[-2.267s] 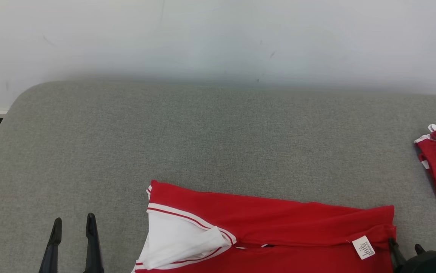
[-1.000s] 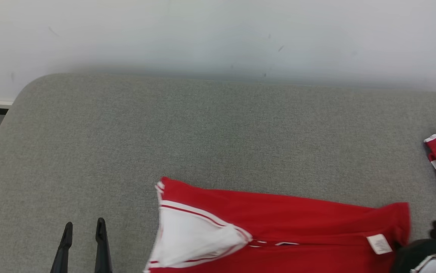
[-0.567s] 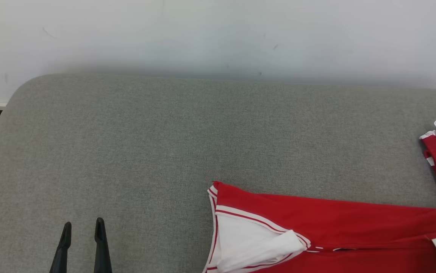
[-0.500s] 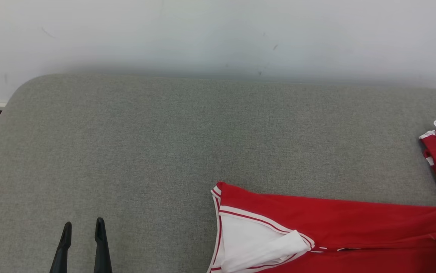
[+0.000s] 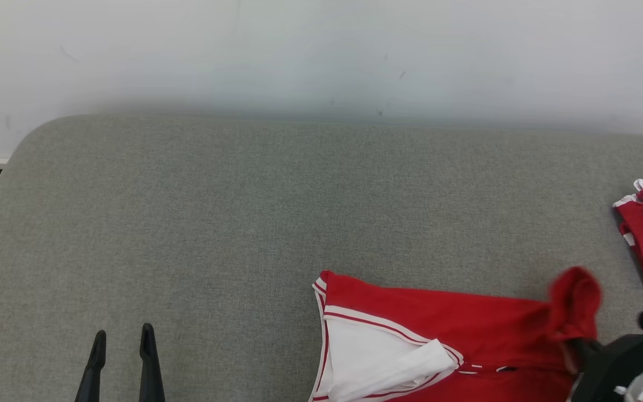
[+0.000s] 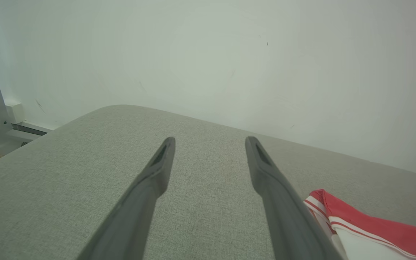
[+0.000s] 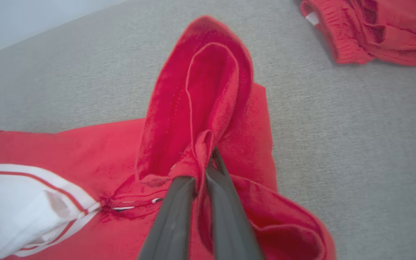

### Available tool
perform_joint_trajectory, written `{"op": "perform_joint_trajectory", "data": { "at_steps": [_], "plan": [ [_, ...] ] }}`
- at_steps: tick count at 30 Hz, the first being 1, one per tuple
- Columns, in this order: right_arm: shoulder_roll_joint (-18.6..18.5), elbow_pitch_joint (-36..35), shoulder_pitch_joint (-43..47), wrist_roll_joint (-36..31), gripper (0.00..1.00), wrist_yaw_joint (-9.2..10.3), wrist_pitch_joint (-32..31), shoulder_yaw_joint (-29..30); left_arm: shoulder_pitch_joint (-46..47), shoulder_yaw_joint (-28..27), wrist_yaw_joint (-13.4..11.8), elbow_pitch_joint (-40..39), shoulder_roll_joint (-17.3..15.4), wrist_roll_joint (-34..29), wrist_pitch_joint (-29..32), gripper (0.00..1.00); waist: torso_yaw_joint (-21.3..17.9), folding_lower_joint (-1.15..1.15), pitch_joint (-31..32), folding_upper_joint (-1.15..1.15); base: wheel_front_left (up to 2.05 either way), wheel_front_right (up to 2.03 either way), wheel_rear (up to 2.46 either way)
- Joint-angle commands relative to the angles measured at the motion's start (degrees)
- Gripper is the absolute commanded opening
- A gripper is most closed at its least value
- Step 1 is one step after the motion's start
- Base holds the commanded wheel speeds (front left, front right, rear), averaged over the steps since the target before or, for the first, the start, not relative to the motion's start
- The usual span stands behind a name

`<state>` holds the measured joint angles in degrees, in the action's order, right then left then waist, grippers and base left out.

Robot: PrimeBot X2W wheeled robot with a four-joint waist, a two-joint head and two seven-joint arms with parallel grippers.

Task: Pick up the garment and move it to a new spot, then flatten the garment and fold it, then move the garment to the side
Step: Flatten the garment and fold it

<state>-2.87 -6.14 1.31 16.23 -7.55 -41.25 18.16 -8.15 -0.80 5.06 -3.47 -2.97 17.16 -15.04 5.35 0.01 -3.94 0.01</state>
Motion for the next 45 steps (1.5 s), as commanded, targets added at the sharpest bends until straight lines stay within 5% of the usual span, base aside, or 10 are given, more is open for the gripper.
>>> {"op": "perform_joint_trajectory", "data": {
  "at_steps": [1, 9, 19, 41, 42, 43, 45],
  "plan": [
    [0.0, -1.7, 1.1, 2.1, 0.0, 0.15, -0.7, -3.1, 0.2, -0.2, 0.2, 0.2, 0.1, 0.2, -0.2, 1.0, 0.0, -0.01, 0.2, -0.01, 0.0, 0.0, 0.0],
    [0.0, -2.2, 0.8, 5.2, 0.0, 0.15, -1.6, -16.2, 0.8, 0.2, 0.5, 0.5, 0.1, 0.3, -0.2, 1.0, 0.5, -0.01, 0.3, -0.01, 0.0, 0.0, 0.0],
    [0.0, 7.6, -7.4, 7.3, 0.0, 0.15, 2.7, -28.5, 1.6, 0.9, 0.8, 1.1, 0.1, 0.1, -0.2, 1.0, 2.5, -0.01, -1.0, -0.01, 0.0, 0.0, 0.0],
    [-0.1, 22.4, -15.1, 11.0, 0.0, 0.15, 9.4, -38.7, 1.2, 2.5, 0.3, 1.8, 0.1, 0.9, -0.2, 1.0, 5.6, -0.01, -0.4, -0.01, 0.0, 0.0, 0.0],
    [0.0, 22.9, -15.5, 11.0, 0.44, 0.15, 9.8, -38.8, 1.3, 2.6, 0.3, 1.8, 0.1, 0.8, -0.2, 1.0, 5.7, -0.01, -0.4, -0.01, 0.0, 0.0, 0.0],
    [0.0, 23.2, -15.6, 11.0, 1.0, 0.15, 10.1, -39.0, 1.3, 2.6, 0.4, 1.9, 0.1, 0.9, -0.2, 1.0, 5.7, -0.01, -0.3, -0.01, 0.0, 0.0, 0.0],
    [0.0, 23.6, -15.4, 11.9, 1.0, 0.15, 10.7, -39.1, 1.2, 2.4, 0.4, 2.0, 0.1, 0.8, -0.2, 1.0, 5.8, -0.01, -0.1, -0.01, 0.0, 0.0, 0.0]
  ]
}}
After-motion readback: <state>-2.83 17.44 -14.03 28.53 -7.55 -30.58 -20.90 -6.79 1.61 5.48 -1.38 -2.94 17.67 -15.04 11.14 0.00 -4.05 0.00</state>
